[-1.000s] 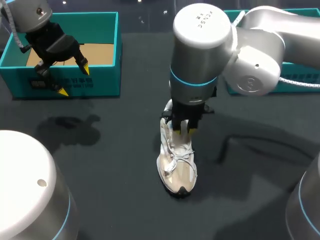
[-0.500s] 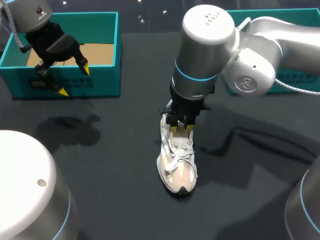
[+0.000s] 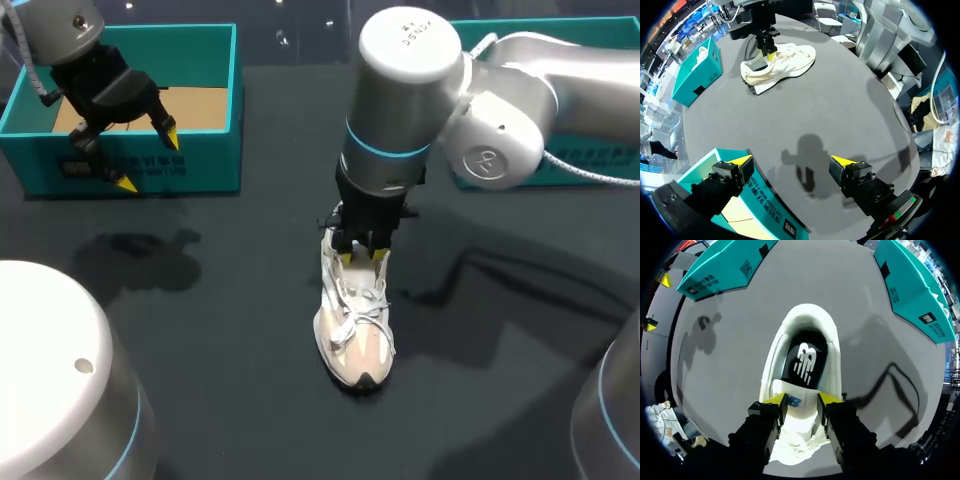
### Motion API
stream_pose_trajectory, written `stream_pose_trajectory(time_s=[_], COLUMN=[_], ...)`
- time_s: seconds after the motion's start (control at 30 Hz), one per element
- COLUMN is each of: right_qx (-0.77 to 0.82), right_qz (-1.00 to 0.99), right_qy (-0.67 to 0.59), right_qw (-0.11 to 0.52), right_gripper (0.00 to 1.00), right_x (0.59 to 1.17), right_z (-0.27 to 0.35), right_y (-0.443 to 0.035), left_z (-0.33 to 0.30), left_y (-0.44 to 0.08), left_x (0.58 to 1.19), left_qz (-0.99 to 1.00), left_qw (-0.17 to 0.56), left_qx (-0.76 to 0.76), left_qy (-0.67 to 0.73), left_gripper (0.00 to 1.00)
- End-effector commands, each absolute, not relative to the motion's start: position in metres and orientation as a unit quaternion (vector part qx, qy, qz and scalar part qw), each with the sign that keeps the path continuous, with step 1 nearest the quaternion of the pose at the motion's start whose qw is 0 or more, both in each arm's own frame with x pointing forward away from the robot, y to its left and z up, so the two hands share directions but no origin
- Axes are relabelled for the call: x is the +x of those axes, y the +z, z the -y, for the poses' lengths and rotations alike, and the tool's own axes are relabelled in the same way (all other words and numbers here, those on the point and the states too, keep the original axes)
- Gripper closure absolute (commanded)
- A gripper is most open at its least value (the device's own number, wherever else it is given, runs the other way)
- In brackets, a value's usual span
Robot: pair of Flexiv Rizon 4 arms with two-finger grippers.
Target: Take the shoe out of the shoebox, open the shoe tongue, remove and reinsert the insole, then place the shoe into the shoebox
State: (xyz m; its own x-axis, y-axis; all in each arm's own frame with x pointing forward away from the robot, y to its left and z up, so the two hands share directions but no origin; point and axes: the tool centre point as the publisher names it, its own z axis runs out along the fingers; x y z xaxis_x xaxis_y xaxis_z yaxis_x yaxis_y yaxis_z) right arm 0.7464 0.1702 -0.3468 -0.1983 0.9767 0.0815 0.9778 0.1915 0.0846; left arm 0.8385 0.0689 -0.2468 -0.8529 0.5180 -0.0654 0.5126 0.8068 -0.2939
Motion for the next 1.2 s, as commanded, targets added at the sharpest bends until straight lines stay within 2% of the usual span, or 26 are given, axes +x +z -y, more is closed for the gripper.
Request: stream_pose_trajectory(time_s=[0.03,0.17,0.27,0.37,0.47,0.8,1.2], right_qx=[-0.624,-0.58,-0.482,-0.36,-0.196,-0.196,-0.057], right_qz=[0.78,0.813,0.874,0.931,0.979,0.979,0.997], right_qy=[-0.049,-0.044,-0.057,-0.034,-0.058,-0.058,-0.032], right_qw=[-0.009,-0.028,-0.037,-0.045,-0.022,-0.022,-0.037], right_gripper=[0.57,0.46,0.14,0.0,0.0,0.0,0.0], right_x=[0.741,0.736,0.736,0.74,0.738,0.738,0.776], right_z=[-0.167,-0.166,-0.166,-0.169,-0.169,-0.169,-0.194], right_y=[-0.322,-0.292,-0.275,-0.267,-0.27,-0.27,-0.272], left_z=[-0.069,-0.069,-0.069,-0.069,-0.069,-0.069,-0.069], left_y=[-0.247,-0.247,-0.247,-0.247,-0.247,-0.247,-0.247], left_x=[0.838,0.838,0.838,0.838,0.838,0.838,0.838], left_qz=[0.951,0.951,0.951,0.951,0.951,0.951,0.951], left_qw=[0.009,0.009,0.009,0.009,0.009,0.009,0.009], left_qx=[-0.271,-0.271,-0.271,-0.271,-0.271,-0.271,-0.271], left_qy=[0.151,0.151,0.151,0.151,0.151,0.151,0.151], left_gripper=[0.0,0.0,0.0,0.0,0.0,0.0,0.0])
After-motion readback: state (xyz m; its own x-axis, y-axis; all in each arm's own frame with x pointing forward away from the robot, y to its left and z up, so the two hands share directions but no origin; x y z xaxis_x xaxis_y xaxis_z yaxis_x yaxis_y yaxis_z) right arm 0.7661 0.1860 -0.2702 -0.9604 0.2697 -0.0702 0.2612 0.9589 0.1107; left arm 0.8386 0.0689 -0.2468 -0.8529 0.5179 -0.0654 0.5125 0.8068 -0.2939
